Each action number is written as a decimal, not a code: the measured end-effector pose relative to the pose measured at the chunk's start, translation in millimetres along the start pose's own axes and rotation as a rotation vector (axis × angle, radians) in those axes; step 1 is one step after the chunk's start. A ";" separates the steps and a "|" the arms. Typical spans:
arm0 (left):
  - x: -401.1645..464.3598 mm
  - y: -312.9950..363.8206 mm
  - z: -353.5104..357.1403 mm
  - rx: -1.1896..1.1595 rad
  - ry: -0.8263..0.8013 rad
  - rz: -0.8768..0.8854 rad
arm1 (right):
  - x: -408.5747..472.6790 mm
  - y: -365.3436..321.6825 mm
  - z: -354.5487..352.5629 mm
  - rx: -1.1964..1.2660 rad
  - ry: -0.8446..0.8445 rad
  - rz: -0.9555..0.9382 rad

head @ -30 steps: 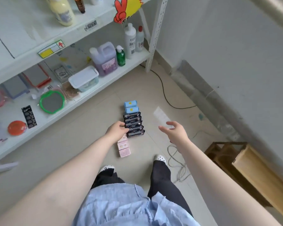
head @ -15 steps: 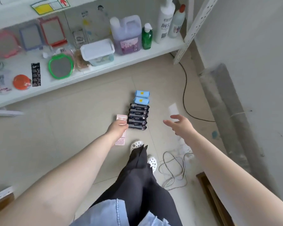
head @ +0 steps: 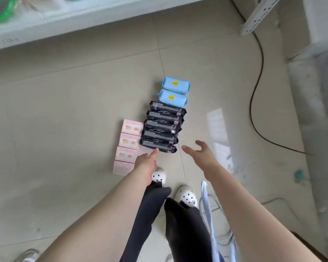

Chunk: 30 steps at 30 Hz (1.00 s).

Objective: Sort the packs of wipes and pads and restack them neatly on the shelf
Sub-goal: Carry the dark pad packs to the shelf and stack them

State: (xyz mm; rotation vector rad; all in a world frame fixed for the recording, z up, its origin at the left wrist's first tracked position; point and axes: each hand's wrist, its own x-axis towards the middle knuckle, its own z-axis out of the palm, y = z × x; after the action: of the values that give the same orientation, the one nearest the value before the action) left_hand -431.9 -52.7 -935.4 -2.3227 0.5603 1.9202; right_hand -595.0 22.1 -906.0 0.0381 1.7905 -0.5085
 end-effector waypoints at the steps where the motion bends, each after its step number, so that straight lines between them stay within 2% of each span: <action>1: 20.1 -6.4 5.2 -0.031 0.006 -0.022 | 19.1 7.4 9.0 0.009 -0.011 -0.002; 7: 94.1 -23.4 29.6 -0.240 0.013 -0.002 | 105.1 33.4 52.2 0.097 -0.026 -0.042; 10: 115.4 -31.2 32.6 -0.285 -0.050 0.058 | 127.2 37.3 62.0 0.122 -0.002 -0.057; 13: 125.9 -31.9 34.8 -0.301 -0.092 0.123 | 137.7 38.4 67.4 0.128 0.015 -0.079; 16: 133.2 -29.1 38.6 -0.392 -0.079 0.117 | 146.4 39.0 71.2 0.135 0.054 -0.100; 24: 138.0 -37.6 54.3 -0.489 -0.011 0.128 | 161.8 45.9 77.8 0.185 0.077 -0.081; 30: 128.8 -45.2 55.1 -0.482 0.047 0.123 | 154.1 46.4 69.2 0.160 0.177 -0.054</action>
State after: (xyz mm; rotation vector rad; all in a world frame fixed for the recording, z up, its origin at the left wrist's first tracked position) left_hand -449.5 -24.4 -1078.9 -2.6705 0.2678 2.2708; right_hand -562.6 2.8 -1077.0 0.1492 1.9235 -0.7047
